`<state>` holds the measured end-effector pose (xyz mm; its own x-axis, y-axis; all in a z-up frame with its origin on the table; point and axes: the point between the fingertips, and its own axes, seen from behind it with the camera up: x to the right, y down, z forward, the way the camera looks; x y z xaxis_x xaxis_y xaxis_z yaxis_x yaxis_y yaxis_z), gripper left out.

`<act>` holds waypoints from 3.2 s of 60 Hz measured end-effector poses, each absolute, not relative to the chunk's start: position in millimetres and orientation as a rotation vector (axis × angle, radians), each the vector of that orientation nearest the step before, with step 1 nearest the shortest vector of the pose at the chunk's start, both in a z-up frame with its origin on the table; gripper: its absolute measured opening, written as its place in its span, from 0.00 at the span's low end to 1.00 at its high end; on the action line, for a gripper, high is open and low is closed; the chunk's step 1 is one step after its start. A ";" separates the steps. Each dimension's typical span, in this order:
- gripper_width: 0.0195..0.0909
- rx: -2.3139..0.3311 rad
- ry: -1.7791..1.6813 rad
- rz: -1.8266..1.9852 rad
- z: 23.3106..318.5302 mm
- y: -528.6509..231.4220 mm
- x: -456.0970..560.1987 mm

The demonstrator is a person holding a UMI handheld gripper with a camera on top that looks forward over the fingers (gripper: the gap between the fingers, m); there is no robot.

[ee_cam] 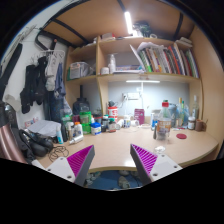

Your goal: Pour water

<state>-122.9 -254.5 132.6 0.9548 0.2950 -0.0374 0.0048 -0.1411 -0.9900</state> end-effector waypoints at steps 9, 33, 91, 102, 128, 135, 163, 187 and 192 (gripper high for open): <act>0.86 -1.685 -0.215 0.235 135.4 -249.5 -117.1; 0.85 -1.686 -0.153 0.150 119.0 -202.9 -33.9; 0.35 -1.620 -0.148 -0.021 84.2 10.5 50.0; 0.33 -1.601 -0.183 0.043 97.8 20.2 19.1; 0.32 -1.639 0.579 1.167 145.1 120.1 -61.1; 0.32 -1.553 0.836 1.497 147.5 134.1 -62.3; 0.32 -1.218 1.181 1.952 187.5 146.1 -43.9; 0.32 -1.372 0.841 1.878 216.8 127.0 -64.1; 0.33 -1.426 0.590 1.696 252.6 115.9 -54.0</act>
